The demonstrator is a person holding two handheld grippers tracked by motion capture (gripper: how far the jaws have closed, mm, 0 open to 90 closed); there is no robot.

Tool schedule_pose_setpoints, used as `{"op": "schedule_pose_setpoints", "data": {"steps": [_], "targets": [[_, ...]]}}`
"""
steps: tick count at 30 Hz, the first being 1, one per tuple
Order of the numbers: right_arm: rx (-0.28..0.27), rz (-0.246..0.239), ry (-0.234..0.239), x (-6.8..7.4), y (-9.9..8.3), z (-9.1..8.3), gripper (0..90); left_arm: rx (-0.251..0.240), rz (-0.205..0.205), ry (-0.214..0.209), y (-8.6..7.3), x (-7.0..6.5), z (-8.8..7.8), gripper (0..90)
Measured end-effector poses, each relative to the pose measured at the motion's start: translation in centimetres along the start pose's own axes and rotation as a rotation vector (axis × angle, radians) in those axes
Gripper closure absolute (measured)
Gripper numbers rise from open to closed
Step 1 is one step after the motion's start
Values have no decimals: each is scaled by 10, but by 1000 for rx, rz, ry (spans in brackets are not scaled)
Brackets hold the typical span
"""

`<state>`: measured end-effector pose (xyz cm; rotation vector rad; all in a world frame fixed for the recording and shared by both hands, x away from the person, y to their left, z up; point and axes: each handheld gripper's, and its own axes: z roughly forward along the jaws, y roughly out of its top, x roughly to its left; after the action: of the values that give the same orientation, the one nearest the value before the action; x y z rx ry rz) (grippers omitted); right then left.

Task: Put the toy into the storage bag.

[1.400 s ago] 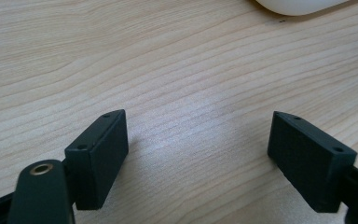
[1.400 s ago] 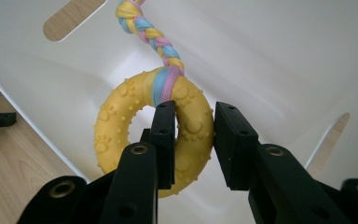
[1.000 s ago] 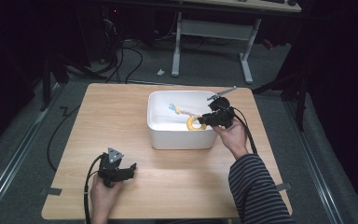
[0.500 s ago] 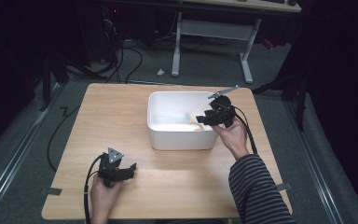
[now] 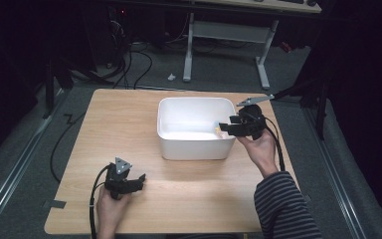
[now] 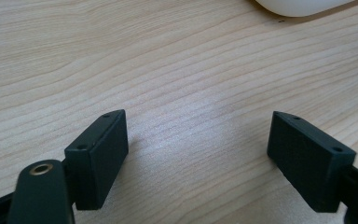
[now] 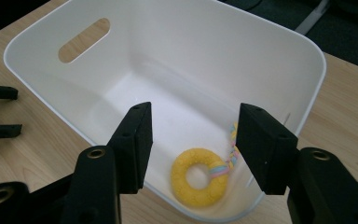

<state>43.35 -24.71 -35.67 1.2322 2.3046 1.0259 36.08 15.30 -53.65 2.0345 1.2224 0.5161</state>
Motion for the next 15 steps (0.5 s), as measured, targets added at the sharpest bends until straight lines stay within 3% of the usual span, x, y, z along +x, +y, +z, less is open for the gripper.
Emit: {"op": "schedule_pose_setpoints", "data": {"steps": [15], "targets": [[-38, 32, -14, -6, -29, -28, 451, 0, 0, 0, 0, 0, 0, 206]]}}
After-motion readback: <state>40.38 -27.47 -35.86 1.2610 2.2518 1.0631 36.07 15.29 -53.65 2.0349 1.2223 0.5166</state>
